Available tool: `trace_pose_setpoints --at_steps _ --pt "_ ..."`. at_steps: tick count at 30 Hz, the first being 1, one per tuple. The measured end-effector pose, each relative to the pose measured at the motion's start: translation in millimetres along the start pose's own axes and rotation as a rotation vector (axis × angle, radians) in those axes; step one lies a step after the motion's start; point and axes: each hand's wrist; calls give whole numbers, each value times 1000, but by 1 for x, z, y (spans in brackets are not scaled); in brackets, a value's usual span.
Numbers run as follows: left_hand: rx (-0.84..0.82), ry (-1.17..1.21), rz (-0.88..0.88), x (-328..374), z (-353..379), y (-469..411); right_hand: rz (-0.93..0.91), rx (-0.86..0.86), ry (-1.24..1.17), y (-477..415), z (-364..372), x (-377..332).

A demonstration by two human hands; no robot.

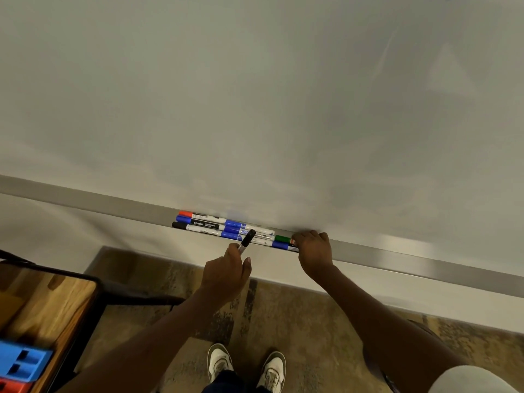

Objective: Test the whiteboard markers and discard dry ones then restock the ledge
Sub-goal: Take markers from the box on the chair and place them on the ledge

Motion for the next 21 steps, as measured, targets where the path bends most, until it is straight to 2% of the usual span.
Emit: trace_pose_setpoints --at_steps 7,11,15,18,21 --pt "-2 45 0 3 1 -1 -32 35 -3 -2 -2 -1" --pt "-13 66 2 6 1 -4 -29 111 -33 -1 -1 -4" --pt "-60 62 -17 12 2 -9 -88 292 -395 0 -11 -23" --pt "-71 90 -51 19 2 -13 94 208 -692 8 -29 -52" --pt "-47 152 3 28 3 -11 283 98 -877 17 -41 -76"
Point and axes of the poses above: each hand's wrist, its own y-axis away from the middle knuckle, its own z-axis out of the palm, x = y × z, and after that the axes turned 14 degrees about x, right-handed
